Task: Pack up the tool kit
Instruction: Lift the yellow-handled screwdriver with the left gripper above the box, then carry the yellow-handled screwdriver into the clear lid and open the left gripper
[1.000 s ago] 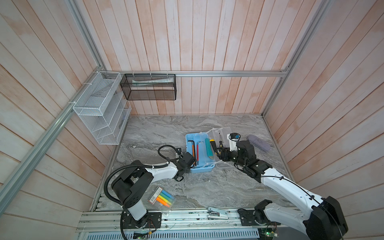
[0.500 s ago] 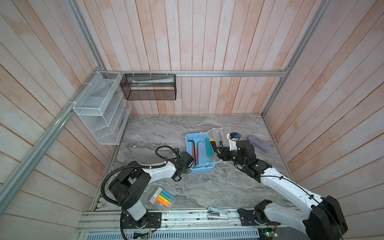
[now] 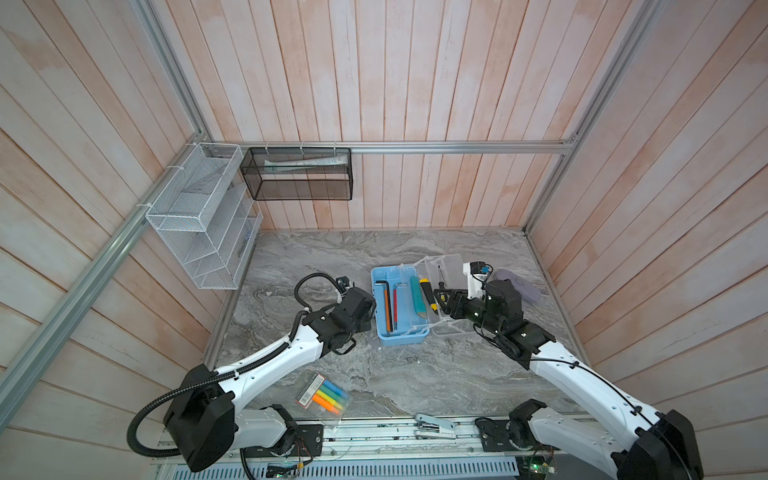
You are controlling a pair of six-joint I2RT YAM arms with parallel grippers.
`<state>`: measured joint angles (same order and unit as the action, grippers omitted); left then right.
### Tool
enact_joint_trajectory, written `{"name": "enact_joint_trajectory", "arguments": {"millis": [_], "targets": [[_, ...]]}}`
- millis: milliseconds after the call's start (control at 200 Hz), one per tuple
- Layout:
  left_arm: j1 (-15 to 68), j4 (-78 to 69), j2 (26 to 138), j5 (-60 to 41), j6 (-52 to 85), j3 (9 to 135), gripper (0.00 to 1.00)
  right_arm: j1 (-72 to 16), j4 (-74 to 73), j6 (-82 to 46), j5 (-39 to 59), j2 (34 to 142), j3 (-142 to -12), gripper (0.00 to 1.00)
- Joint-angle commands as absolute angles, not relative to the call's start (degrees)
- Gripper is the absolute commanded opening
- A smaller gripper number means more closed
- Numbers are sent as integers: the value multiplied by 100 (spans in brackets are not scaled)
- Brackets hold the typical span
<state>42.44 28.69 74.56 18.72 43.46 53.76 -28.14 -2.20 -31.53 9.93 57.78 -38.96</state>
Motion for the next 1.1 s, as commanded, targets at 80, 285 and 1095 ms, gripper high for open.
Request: {"name": "enact_joint_trajectory", "arguments": {"millis": [80, 285, 1095], "targets": [[4518, 1746, 7731, 1354, 4152, 6186, 0, -2380, -158, -3311, 1052, 5382, -3890, 57], [4953, 560, 8688, 1022, 4567, 6968, 0, -2048, 94, -3383, 1041, 4978, -3867, 57], [5406, -605, 11547, 342, 5996, 8874, 0, -1346, 634, -3123, 1230, 4099, -3682, 58]]}}
